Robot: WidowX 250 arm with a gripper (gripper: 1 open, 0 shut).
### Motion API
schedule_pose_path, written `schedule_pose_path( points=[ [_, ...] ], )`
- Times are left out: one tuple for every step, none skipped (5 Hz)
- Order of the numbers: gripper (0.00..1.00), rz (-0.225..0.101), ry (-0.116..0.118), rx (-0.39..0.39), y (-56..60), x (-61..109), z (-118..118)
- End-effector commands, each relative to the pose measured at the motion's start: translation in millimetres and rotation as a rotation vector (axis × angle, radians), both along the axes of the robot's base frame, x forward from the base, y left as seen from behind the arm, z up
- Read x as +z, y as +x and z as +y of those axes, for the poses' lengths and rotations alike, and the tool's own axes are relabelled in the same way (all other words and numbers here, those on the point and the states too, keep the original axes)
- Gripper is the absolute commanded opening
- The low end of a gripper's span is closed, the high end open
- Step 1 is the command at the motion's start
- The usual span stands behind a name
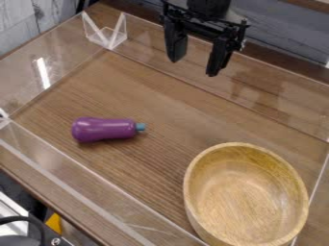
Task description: Put the purple eggplant in the brown bowl
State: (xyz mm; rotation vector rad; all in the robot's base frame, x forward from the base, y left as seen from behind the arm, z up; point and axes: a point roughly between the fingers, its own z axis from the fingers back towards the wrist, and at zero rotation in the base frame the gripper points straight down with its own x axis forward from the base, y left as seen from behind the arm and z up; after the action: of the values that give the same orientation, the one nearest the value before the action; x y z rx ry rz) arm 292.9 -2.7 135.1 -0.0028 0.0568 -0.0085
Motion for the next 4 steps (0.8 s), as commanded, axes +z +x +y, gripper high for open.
schedule_pose_path(
  points=[
    [1.0,0.018,-0.001,-0.012,2.8,-19.1,10],
    [1.0,0.021,0.005,-0.1,-11.0,-14.4,25],
    [1.0,0.012,0.015,-0.208,-26.0,-6.8,42],
    [1.0,-0.002,0.027,-0.274,-43.1,6.9,58]
  ],
)
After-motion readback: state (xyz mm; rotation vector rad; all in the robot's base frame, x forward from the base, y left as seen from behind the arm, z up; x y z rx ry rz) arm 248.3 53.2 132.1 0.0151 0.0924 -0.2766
